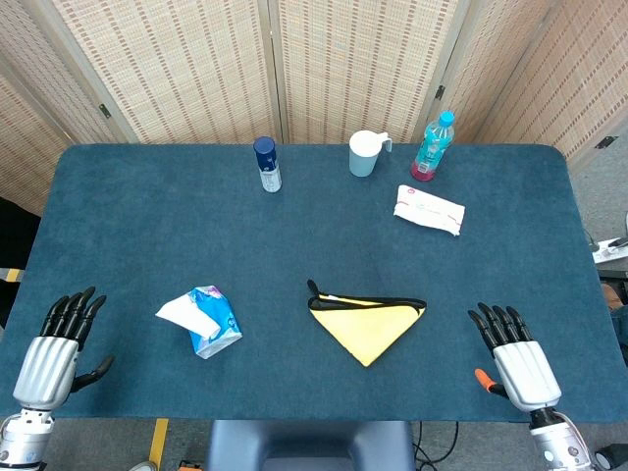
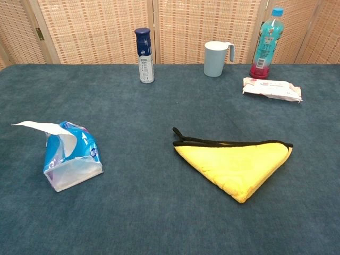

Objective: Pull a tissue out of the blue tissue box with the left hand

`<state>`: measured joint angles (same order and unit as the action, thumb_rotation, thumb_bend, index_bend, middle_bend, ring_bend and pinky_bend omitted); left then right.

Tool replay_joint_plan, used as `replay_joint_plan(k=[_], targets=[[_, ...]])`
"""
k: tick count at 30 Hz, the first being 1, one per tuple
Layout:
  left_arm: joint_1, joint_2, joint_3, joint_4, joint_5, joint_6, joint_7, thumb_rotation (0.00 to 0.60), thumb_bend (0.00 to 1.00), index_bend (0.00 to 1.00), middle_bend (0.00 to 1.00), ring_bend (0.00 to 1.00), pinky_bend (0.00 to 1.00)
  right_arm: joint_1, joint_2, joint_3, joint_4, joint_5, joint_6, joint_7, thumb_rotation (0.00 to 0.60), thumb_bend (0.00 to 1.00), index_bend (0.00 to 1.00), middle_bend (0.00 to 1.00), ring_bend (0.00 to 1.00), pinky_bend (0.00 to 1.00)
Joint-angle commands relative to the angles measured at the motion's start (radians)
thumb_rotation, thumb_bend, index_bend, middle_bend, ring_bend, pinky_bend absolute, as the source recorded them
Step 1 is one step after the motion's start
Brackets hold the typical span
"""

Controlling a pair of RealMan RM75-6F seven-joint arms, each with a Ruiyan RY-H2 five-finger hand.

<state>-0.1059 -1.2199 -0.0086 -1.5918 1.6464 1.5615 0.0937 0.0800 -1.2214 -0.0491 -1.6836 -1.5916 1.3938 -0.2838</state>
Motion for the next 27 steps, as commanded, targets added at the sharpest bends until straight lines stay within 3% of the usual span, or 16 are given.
replay_joint_plan(k=[1, 18, 27], targets=[[0.0, 0.0, 0.0, 0.0, -0.001, 0.0, -0.001, 0.6, 0.3, 0.0, 0.0, 0.0, 0.1, 0.0, 0.001, 0.0, -0.001, -0.002, 0.002, 0.001, 0.6, 0.17, 0.0, 0.0, 0.0, 0.0], [-0.02, -0.026, 0.009, 0.012, 0.035, -0.018, -0.002, 0.6, 0.3, 0.02, 0.0, 0.0, 0.16, -0.002, 0.003, -0.003, -0.006, -0.01, 0.008, 0.005, 0.6, 0.17, 0.0, 0.0, 0.0, 0.0], [-0.108, -0.09, -0.01, 0.056, 0.021, -0.149, 0.017, 0.6, 0.31, 0.1, 0.0, 0.0, 0.2, 0.001, 0.016, 0.0, -0.011, -0.007, 0.006, 0.031, 0.6, 0.17, 0.0, 0.0, 0.0, 0.0]])
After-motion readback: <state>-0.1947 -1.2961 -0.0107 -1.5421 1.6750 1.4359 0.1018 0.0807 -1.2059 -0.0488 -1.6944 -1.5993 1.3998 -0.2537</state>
